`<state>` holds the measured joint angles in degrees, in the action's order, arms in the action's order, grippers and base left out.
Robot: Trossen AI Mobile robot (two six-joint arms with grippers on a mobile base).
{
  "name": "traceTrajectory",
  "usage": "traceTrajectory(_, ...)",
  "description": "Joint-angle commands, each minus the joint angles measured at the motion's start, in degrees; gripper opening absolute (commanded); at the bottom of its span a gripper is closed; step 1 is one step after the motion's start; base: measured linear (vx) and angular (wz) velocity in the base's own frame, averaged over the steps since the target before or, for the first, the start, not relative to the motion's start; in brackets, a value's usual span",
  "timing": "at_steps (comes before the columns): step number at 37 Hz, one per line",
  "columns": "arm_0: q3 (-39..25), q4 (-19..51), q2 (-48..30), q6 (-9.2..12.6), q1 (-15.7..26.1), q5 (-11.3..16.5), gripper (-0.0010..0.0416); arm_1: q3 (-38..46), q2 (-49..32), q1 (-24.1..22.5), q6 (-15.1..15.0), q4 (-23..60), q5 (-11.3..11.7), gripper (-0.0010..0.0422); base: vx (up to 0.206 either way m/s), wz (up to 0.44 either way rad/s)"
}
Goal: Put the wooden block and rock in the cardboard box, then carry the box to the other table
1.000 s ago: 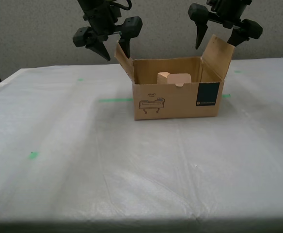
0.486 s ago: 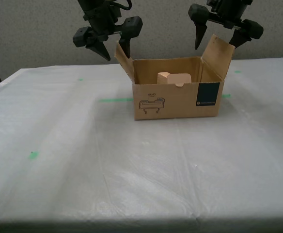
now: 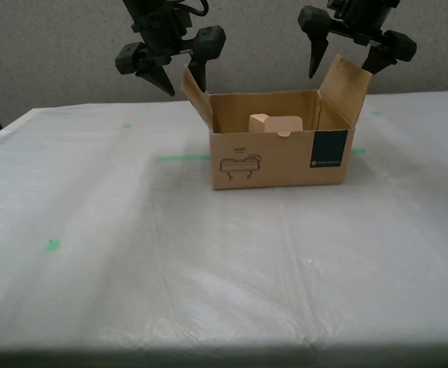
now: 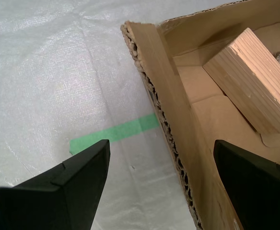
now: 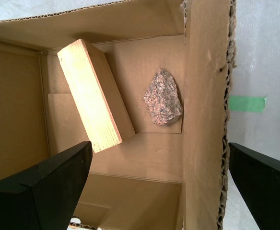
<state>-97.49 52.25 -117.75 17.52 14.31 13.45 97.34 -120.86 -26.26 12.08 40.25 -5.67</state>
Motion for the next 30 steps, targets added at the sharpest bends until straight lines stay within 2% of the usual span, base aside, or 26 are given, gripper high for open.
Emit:
traceTrajectory(1,-0.04,-0.07,0.04,-0.13,0.0,-0.02,0.0388,0.04,0.04,-0.04,0.11,0.13,0.09,0.0293,0.0,0.0)
traceTrajectory(10,-0.04,-0.7,0.04,-0.13,0.0,-0.02,0.0388,0.04,0.04,-0.02,-0.09,0.11,0.09,0.0293,0.0,0.0)
traceTrajectory(13,-0.04,-0.9,0.04,-0.02,0.0,-0.02,0.0388,0.04,0.04,-0.02,1.05,0.09,0.09,0.0293,0.0,0.0)
traceTrajectory(14,-0.07,-1.14,0.04,0.55,0.0,-0.02,0.0388,0.04,0.04,-0.04,0.98,0.2,0.07,0.0293,0.0,0.0)
traceTrajectory(21,-0.07,-1.25,0.11,0.44,0.0,-0.02,0.0388,0.42,0.11,-0.04,1.07,0.35,0.04,0.0293,0.0,0.0)
traceTrajectory(30,-0.07,-0.74,2.78,0.22,-0.02,-0.04,0.0388,0.46,4.07,-0.09,1.03,1.95,0.07,0.0293,0.0,0.0)
